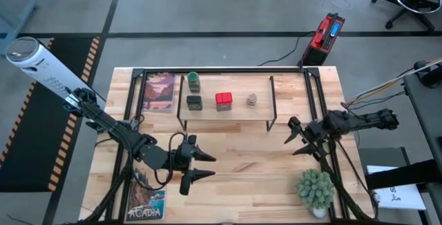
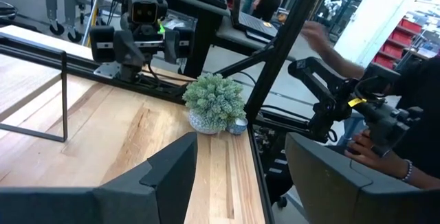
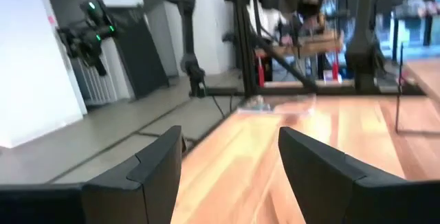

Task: Shelf spices
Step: Return to Home Position

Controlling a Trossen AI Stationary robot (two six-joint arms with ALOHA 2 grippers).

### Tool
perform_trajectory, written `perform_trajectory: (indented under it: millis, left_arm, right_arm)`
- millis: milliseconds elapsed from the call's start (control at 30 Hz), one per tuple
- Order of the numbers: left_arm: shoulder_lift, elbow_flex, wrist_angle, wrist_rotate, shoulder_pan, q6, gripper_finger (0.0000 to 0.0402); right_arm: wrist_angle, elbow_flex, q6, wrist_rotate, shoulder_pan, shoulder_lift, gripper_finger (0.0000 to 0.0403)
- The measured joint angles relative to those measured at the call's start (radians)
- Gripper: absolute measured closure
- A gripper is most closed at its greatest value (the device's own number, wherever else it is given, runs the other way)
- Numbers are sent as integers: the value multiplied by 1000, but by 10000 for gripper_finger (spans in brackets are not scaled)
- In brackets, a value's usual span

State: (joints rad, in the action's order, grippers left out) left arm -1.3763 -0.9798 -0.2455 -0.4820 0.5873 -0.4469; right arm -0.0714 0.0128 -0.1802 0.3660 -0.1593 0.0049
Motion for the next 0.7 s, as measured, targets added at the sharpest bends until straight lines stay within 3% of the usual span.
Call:
perform_trajectory:
  millis: [700]
  left_arm:
    - [0,0,0,0,0,0,212]
  right_arm:
    - [9,-2,24,0,0,5,154]
